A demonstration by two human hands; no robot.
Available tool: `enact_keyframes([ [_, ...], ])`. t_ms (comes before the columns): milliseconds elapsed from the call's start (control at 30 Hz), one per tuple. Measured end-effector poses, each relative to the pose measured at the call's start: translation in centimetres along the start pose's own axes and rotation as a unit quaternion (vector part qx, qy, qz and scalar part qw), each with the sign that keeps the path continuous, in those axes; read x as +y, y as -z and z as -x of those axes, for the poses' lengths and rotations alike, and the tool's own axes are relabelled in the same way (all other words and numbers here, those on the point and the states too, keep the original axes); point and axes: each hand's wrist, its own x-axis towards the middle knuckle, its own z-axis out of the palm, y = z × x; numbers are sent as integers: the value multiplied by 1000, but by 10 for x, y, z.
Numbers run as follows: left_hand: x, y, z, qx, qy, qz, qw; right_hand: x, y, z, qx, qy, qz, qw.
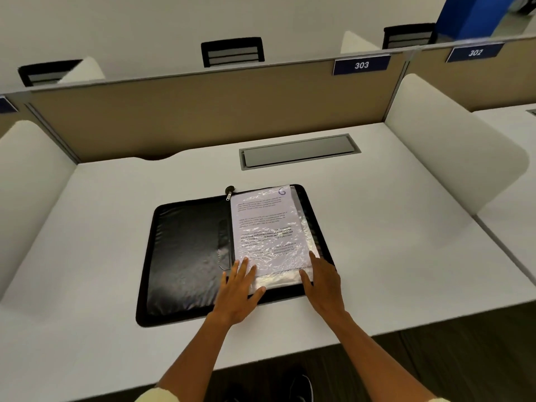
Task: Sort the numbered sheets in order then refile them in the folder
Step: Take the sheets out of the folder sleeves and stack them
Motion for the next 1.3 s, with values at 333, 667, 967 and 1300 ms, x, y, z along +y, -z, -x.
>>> enact_keyframes([
  [333,-10,0,-6,-18,-41,16,999,-17,7,-2,78,-125,-186,972],
  [667,-9,-1,-17,105,-118,113,981,-34,5,2,140,-141,-222,955],
  [967,-4,1,-27,95,-135,131,978,-52,9,4,179,-138,-246,943],
  [1300,0,7,-30,122,-138,171,968,-59,-6,20,205,-328,-372,844],
])
